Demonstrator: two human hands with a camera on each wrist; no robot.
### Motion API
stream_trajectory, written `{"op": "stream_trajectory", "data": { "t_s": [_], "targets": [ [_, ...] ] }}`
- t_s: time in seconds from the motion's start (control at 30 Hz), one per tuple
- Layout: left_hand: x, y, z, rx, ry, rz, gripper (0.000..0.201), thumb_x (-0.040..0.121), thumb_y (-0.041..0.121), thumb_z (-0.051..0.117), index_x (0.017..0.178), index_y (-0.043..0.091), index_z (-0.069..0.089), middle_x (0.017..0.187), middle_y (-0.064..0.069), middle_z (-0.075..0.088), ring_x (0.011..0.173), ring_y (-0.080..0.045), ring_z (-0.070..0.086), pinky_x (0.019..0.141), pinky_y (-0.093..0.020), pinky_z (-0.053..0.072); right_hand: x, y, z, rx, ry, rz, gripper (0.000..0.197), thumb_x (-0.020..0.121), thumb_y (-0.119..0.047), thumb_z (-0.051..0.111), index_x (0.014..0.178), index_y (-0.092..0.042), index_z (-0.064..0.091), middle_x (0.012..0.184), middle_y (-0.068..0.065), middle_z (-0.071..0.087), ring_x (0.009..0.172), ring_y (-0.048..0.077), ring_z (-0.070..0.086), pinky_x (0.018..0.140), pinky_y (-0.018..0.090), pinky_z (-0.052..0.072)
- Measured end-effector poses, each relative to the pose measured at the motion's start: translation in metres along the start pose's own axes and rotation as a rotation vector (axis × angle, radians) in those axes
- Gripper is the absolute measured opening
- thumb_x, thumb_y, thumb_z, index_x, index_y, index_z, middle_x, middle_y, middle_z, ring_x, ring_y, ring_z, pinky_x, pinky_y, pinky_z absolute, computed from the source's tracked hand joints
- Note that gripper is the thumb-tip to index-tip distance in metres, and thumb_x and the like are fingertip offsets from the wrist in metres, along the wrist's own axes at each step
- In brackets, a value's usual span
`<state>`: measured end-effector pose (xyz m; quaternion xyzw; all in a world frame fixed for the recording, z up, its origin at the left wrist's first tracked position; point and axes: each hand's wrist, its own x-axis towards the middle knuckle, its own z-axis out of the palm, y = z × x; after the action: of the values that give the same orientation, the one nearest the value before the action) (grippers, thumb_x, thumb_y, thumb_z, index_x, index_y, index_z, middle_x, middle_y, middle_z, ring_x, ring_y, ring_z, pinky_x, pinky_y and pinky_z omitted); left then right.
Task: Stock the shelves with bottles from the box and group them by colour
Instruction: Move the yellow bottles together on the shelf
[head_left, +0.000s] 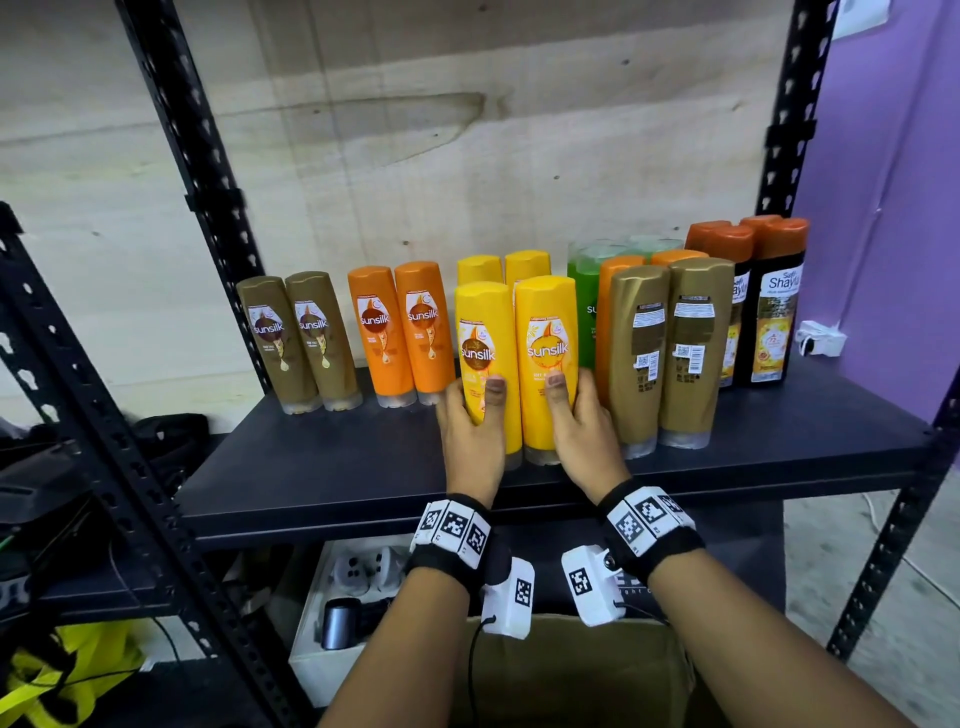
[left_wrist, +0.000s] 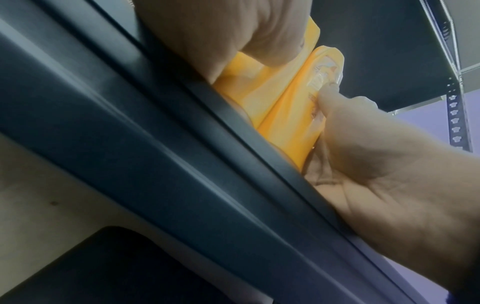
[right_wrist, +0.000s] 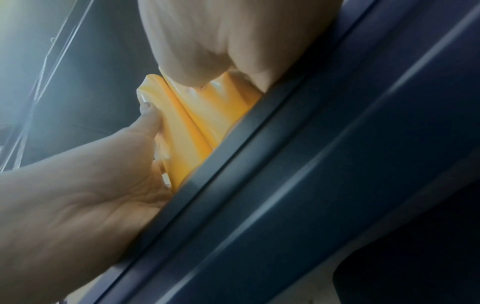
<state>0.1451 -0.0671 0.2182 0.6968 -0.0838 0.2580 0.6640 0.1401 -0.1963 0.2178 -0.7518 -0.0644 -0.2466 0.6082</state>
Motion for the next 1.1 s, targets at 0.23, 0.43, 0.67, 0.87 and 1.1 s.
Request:
{"op": "stream_trajectory", "data": {
  "t_s": [0.23,0.43,0.67,0.87,1.1],
  "targets": [
    [0.0,-0.001,-0.001,0.041,0.027,-0.052,0.064,0.072,0.077,0.067,0.118,0.042,0.039,0.111,0.023,0.064,0.103,0.003,0.062,0.082,-0.022,0.048,-0.002,0.001,0.001,-0.027,0.025,-0.041,0.057,0.082,-0.087,0.032,0.121,-0.046,0.039,0.111,-0.026,0.062,0.094,-0.004,0.062,0.086,0.028,0.048],
    [-0.005,0.003,-0.001,0.105,0.023,-0.064,0.046,0.083,0.066,0.068,0.114,0.056,0.036,0.101,0.033,0.061,0.094,0.001,0.061,0.074,-0.012,0.043,-0.002,-0.002,0.003,-0.042,-0.011,-0.046,0.061,0.09,-0.074,0.037,0.135,-0.033,0.035,0.135,-0.004,0.059,0.114,0.016,0.059,0.096,0.034,0.045],
    [-0.013,0.013,-0.002,0.091,-0.008,-0.058,0.055,0.091,0.055,0.066,0.133,0.035,0.038,0.129,0.008,0.06,0.116,-0.013,0.059,0.098,-0.035,0.049,-0.005,-0.016,0.0,0.016,-0.015,-0.031,0.067,0.093,-0.064,0.049,0.148,-0.032,0.027,0.132,-0.014,0.052,0.115,0.004,0.054,0.096,0.024,0.04],
    [-0.011,0.033,-0.011,0.205,-0.011,0.004,0.061,0.093,0.034,0.07,0.143,0.019,0.038,0.142,-0.003,0.051,0.128,-0.022,0.051,0.103,-0.035,0.043,-0.006,-0.03,-0.004,-0.013,0.017,-0.102,0.069,0.099,-0.048,0.056,0.154,-0.034,0.016,0.151,-0.007,0.041,0.127,0.004,0.046,0.104,0.027,0.037],
    [0.014,0.074,-0.029,0.341,-0.102,0.127,0.071,0.094,0.031,0.07,0.151,0.016,0.031,0.145,-0.005,0.052,0.132,-0.023,0.052,0.108,-0.041,0.045,0.003,-0.058,-0.009,-0.152,0.037,-0.212,0.09,0.094,-0.032,0.066,0.159,-0.034,0.002,0.161,-0.001,0.021,0.121,-0.006,0.03,0.102,0.025,0.031]
  ]
}}
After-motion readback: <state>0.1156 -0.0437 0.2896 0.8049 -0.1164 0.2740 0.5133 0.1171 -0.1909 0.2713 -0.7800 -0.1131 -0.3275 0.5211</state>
